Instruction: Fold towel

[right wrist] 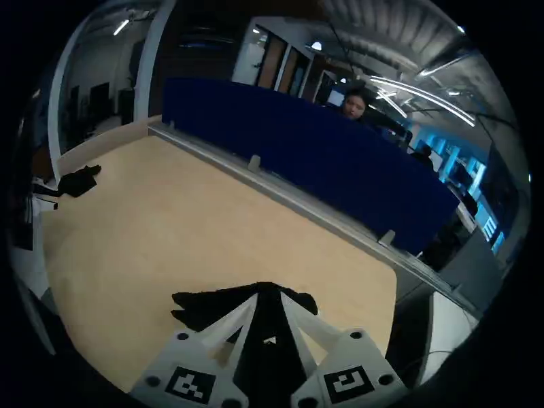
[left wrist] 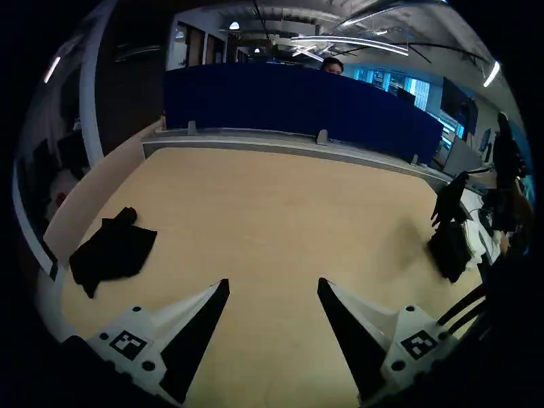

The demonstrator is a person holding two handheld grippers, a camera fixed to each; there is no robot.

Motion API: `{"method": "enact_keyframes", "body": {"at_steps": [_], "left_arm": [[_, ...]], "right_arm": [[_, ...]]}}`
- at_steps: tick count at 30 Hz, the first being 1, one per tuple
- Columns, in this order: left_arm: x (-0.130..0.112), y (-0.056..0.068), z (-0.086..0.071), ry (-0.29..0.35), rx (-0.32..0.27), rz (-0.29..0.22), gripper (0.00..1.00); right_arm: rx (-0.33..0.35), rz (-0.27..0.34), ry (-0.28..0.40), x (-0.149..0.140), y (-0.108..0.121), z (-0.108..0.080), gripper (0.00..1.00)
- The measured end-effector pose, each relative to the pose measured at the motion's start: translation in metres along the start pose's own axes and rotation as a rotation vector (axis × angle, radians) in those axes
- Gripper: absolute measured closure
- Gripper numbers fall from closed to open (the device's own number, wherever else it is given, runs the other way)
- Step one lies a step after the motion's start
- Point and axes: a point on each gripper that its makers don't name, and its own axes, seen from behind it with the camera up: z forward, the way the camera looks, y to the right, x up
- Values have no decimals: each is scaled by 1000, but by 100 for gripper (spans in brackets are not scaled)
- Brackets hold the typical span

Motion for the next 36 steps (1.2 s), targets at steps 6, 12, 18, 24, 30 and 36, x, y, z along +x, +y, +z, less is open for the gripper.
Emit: {"method": "enact_keyframes", "body": {"at_steps": [6, 12, 18, 24, 30, 36], "left_arm": [[1, 12, 2, -6, -11, 12, 3], [3, 21, 3, -10, -20, 28, 3], [3, 30, 5, -14, -32, 50, 3], [1, 38, 8, -22, -41, 67, 3], [-1, 42, 9, -30, -44, 74, 3], [-2, 43, 8, -33, -43, 83, 3]], "right_arm": [[-11, 17, -12, -16, 11, -6, 92], [-26, 46, -36, -43, 22, -19, 92], [-59, 74, -77, -83, 32, -38, 91], [-82, 124, -116, -127, 32, -56, 92], [-97, 156, -169, -171, 25, -64, 92], [-106, 195, -217, -208, 15, -63, 92]]}}
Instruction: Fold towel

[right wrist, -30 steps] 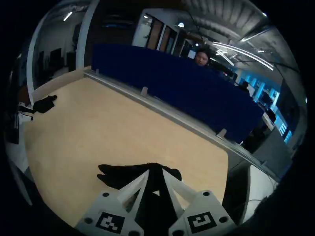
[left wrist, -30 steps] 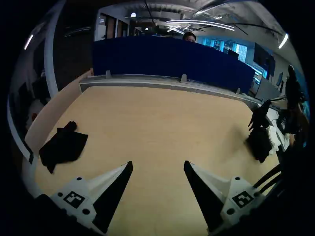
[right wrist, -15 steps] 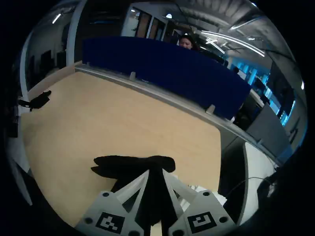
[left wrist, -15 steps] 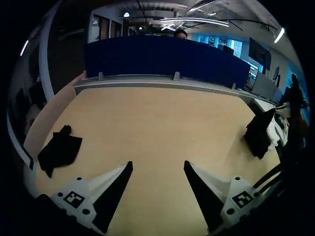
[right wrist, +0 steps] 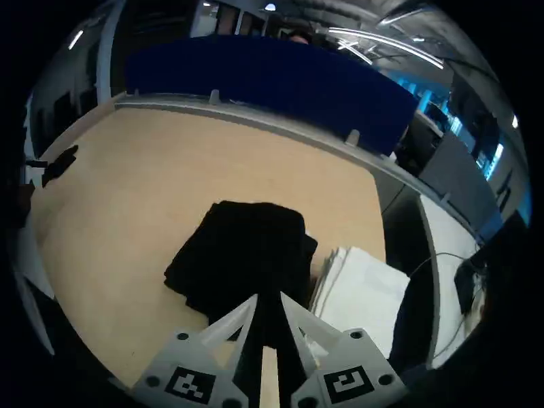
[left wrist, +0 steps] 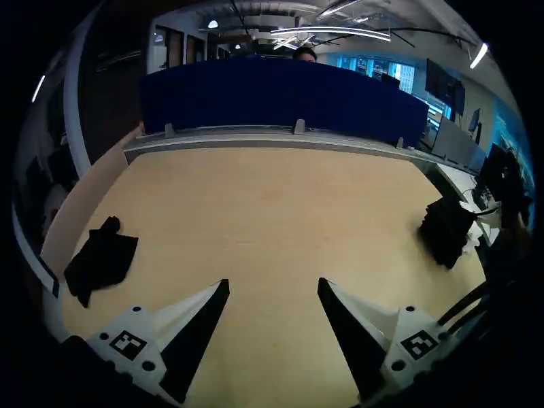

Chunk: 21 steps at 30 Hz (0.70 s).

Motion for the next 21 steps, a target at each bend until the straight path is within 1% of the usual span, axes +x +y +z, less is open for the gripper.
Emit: {"method": "enact_keyframes", "body": {"at_steps": [6, 12, 15, 18, 21], "left_arm": [[0, -1, -2, 1, 5, 10, 3], [-1, -5, -4, 0, 12, 8, 4], [-3, -7, -5, -2, 16, 8, 4], [-3, -8, -4, -3, 19, 12, 3], [-2, -8, -4, 1, 21, 17, 3]], "right_arm": [[-16, 41, -48, -30, 1, 10, 92], [-32, 79, -95, -56, 4, 20, 92], [-27, 99, -119, -67, 2, 27, 92], [-32, 112, -136, -74, 1, 33, 92], [-40, 122, -131, -73, 0, 35, 92]]}}
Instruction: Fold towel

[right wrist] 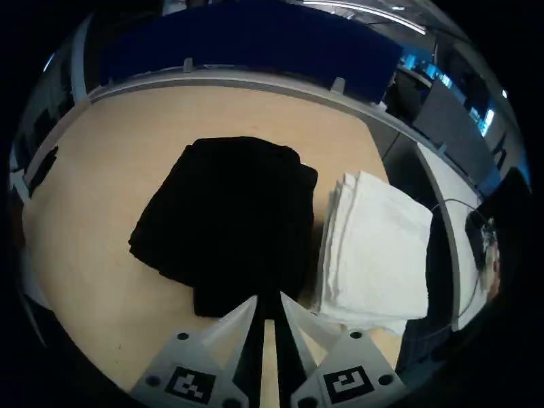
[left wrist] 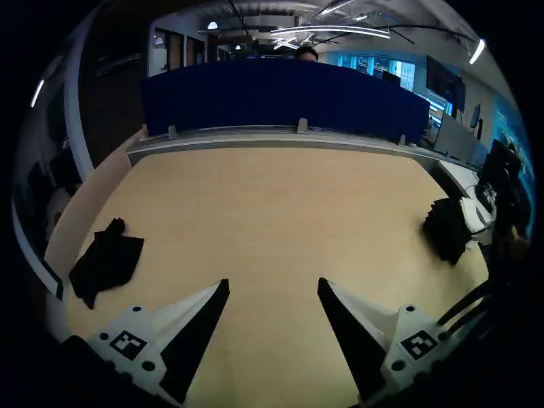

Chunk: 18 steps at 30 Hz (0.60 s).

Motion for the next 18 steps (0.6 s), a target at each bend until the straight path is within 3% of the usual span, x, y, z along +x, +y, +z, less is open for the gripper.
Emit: {"method": "enact_keyframes", "body": {"at_steps": [6, 14, 16, 18], "left_arm": [[4, 1, 0, 9, -2, 2, 3], [6, 2, 1, 12, -8, 2, 3], [6, 2, 2, 13, -10, 3, 4], [6, 2, 2, 14, -11, 3, 3]], "right_arm": [[-19, 2, 21, 6, 1, -7, 86], [-37, -7, 40, 7, 4, -18, 36], [-39, -9, 47, 9, 3, -20, 28], [-41, -11, 55, 11, 1, -22, 10]]}}
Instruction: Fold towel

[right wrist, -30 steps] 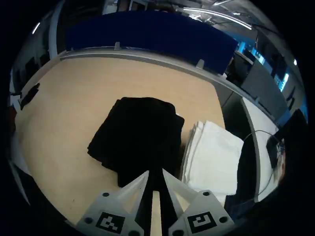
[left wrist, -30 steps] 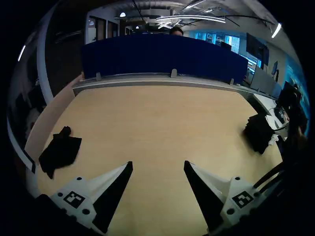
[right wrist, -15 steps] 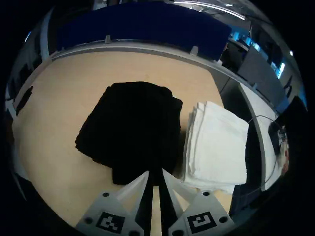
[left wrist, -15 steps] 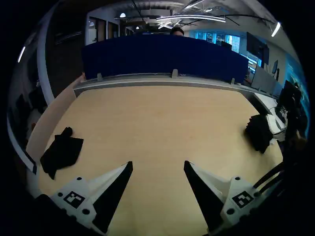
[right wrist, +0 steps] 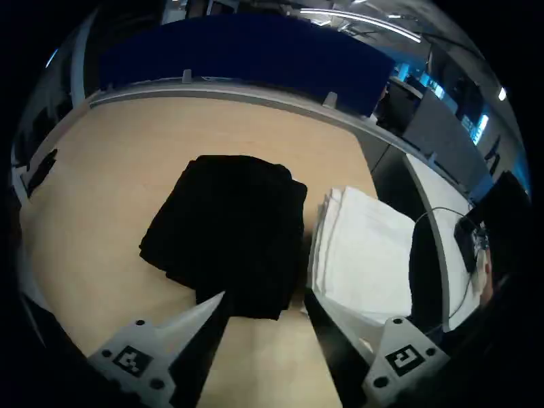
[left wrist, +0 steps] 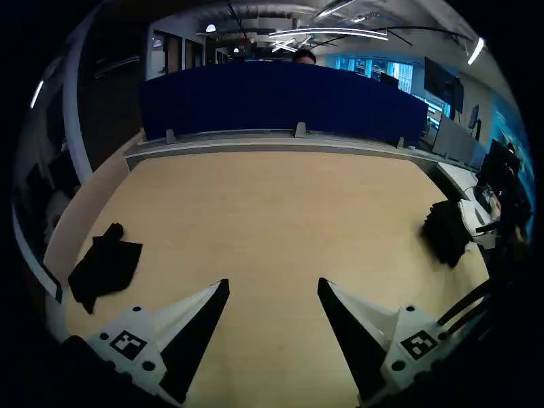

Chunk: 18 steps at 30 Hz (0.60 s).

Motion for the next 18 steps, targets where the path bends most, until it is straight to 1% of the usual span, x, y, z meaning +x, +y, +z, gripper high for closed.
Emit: {"method": "enact_keyframes", "body": {"at_steps": [2, 6, 10, 13, 18], "left_arm": [[1, 0, 0, 3, -2, -1, 3], [3, -2, 1, 11, -3, -1, 3], [6, -6, 0, 23, 0, 1, 4], [9, -9, 0, 34, 0, -1, 3], [14, -15, 0, 56, 4, -2, 3]], "right_arm": [[2, -2, 8, 2, -3, -1, 0], [5, -2, 24, 9, -11, -3, 0], [14, 7, 60, 23, -23, -7, 0], [34, 19, 103, 39, -37, -12, 0], [77, 42, 207, 75, -71, -25, 0]]}}
